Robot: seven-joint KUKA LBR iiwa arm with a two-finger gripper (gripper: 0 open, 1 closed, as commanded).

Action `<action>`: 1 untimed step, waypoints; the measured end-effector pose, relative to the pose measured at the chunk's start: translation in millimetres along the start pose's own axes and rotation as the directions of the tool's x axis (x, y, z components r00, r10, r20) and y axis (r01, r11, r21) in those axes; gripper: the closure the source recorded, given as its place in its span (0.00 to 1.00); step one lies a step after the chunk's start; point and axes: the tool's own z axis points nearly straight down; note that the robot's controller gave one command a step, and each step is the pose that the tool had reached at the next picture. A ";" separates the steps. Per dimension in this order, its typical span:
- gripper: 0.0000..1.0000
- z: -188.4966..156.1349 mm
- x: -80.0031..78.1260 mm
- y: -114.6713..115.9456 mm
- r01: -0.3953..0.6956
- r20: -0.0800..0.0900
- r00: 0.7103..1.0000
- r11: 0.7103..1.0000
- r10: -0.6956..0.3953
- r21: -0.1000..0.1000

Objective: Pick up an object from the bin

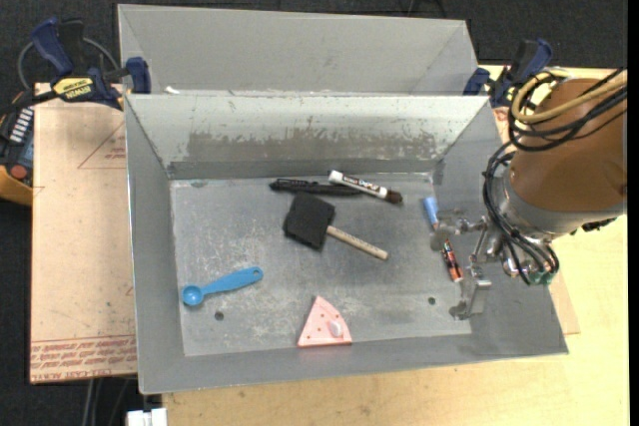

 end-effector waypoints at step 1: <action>0.00 -4.0 -1.8 0.5 0.004 0.008 1.000 1.000 -0.004 0.001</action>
Offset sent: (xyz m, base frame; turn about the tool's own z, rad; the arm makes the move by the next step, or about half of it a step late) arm 0.0988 0.0465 -0.1230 0.0758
